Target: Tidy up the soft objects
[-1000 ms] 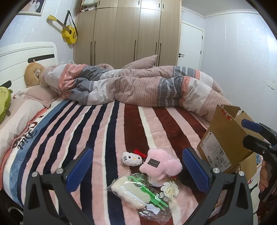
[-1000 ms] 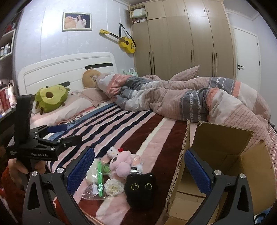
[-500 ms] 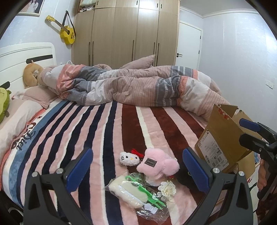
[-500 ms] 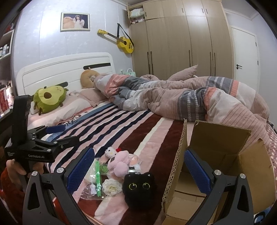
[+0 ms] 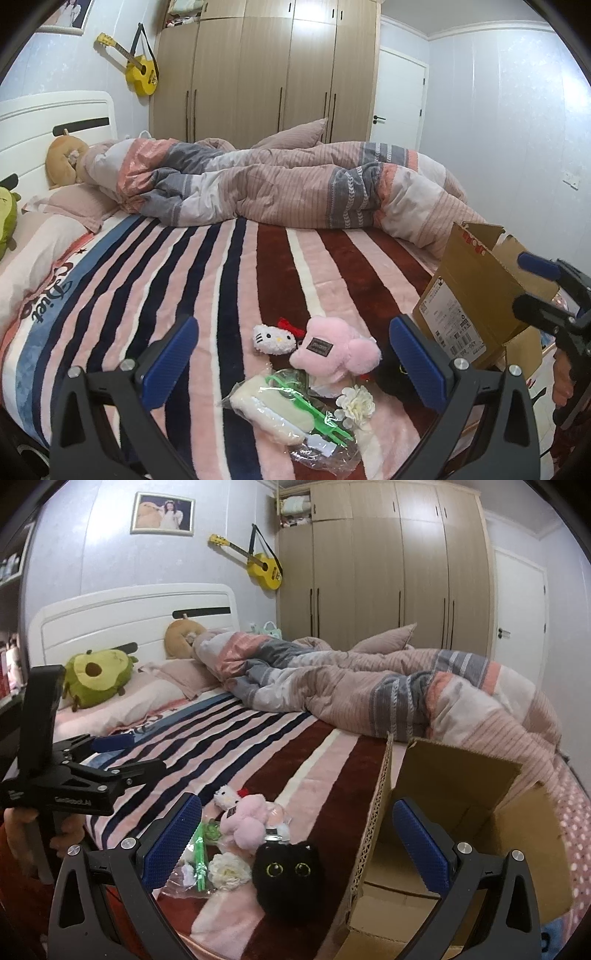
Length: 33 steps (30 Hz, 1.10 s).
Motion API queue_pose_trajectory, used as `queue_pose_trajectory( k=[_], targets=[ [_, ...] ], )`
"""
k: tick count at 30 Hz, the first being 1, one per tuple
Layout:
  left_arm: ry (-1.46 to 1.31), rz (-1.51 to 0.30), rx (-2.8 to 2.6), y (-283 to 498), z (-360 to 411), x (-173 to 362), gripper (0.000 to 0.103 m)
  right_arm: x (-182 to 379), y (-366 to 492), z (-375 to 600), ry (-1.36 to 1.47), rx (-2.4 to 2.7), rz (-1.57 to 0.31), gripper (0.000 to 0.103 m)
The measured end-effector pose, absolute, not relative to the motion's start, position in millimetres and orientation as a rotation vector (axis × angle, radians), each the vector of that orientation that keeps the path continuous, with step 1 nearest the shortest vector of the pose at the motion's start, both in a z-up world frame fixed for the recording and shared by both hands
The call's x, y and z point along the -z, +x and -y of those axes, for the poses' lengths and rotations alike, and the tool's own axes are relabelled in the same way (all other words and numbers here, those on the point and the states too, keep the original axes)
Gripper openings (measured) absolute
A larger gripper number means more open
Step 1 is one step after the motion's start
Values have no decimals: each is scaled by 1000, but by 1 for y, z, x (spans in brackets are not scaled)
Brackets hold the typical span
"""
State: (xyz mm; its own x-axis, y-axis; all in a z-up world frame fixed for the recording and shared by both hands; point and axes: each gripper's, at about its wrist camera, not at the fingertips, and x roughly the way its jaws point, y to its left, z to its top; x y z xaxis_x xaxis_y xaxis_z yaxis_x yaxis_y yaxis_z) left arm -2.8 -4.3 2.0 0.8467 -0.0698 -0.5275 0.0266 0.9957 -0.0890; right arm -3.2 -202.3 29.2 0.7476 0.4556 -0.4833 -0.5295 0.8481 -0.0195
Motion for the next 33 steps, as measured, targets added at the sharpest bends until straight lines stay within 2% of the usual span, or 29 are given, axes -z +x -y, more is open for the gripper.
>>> queue_pose_trajectory(
  k=[2, 3, 5, 8, 10, 11, 18, 20, 25, 33],
  targets=[
    [-87, -545, 68, -5, -1, -2, 103, -34, -10, 198, -191, -495, -457, 98],
    [-86, -542, 70, -5, -5, -1, 103, -36, -14, 192, -234, -474, -449, 82],
    [-73, -541, 58, -5, -12, 1, 103, -37, -20, 175, -311, -469, -456, 68],
    [-40, -549, 19, -1, -21, 7, 103, -25, -22, 151, -332, -521, -499, 61],
    [-27, -566, 16, 2, -28, 16, 103, -5, -18, 135, -327, -579, -575, 46],
    [-25, -578, 19, 4, -31, 20, 103, 10, -15, 128, -326, -605, -619, 44],
    [-2, -643, 3, 17, -44, 55, 102, 88, 20, 117, -332, -517, -853, 43],
    [1, -640, -2, 18, -46, 60, 102, 93, 23, 117, -366, -457, -828, 45],
    [-35, -640, 38, 23, -49, 63, 103, 89, 15, 106, -482, -365, -741, 62],
    [-77, -647, 138, 27, -43, 61, 102, 109, 44, 118, -524, -244, -884, 63]
  ],
)
